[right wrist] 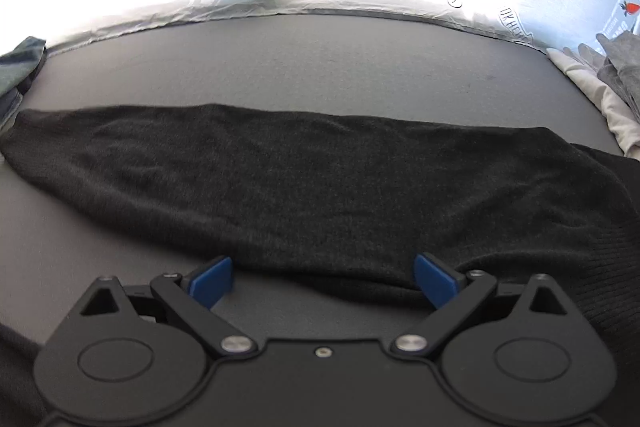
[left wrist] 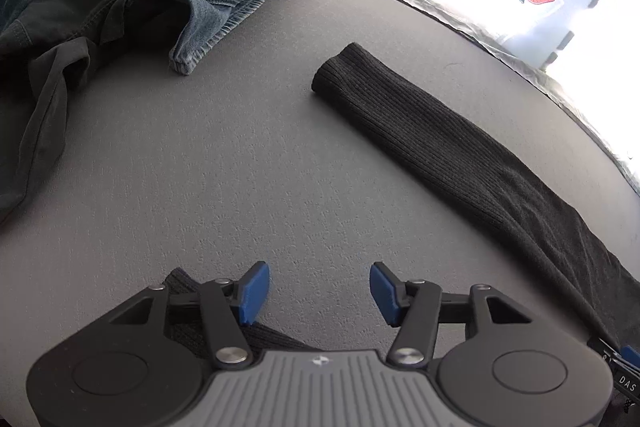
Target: Fold clothes
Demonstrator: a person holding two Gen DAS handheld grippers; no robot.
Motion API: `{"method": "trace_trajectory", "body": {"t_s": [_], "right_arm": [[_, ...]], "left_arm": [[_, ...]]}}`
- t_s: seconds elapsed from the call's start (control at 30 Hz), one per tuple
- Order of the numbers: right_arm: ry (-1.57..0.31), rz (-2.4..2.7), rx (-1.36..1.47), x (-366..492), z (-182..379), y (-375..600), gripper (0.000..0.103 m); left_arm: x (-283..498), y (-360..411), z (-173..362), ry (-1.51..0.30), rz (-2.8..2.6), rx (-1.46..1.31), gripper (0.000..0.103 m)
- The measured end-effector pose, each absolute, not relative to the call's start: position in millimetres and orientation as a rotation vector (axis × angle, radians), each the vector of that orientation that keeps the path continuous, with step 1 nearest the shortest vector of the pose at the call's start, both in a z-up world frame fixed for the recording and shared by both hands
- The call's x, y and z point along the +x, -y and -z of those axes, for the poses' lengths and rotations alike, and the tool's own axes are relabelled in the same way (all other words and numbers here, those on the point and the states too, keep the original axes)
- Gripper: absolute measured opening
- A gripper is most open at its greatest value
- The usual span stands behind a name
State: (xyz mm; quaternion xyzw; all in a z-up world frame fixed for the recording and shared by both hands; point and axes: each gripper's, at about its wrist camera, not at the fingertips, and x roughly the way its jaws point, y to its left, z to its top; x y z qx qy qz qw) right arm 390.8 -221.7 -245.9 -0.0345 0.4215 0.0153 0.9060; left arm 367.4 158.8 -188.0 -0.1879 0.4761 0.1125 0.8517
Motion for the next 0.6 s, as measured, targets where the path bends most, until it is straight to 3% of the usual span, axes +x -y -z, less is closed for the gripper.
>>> {"method": "trace_trajectory", "body": {"t_s": [0.1, 0.23, 0.47, 0.6], "right_arm": [[-0.87, -0.042, -0.071, 379.5, 244.0, 228.0, 0.099], [-0.845, -0.008, 0.094, 356.8, 240.4, 270.2, 0.1], [-0.801, 0.196, 0.288, 306.2, 240.7, 370.3, 0.103], [-0.793, 0.342, 0.369, 263.9, 240.4, 426.7, 0.103]], "left_arm": [[359.9, -146.3, 183.1, -0.99, -0.229, -0.379, 0.057], [344.7, -125.3, 174.7, -0.967, -0.211, -0.328, 0.069], [310.3, -90.8, 186.6, -1.013, -0.205, -0.321, 0.075], [294.2, -68.4, 190.3, -1.014, -0.219, -0.272, 0.084]]}}
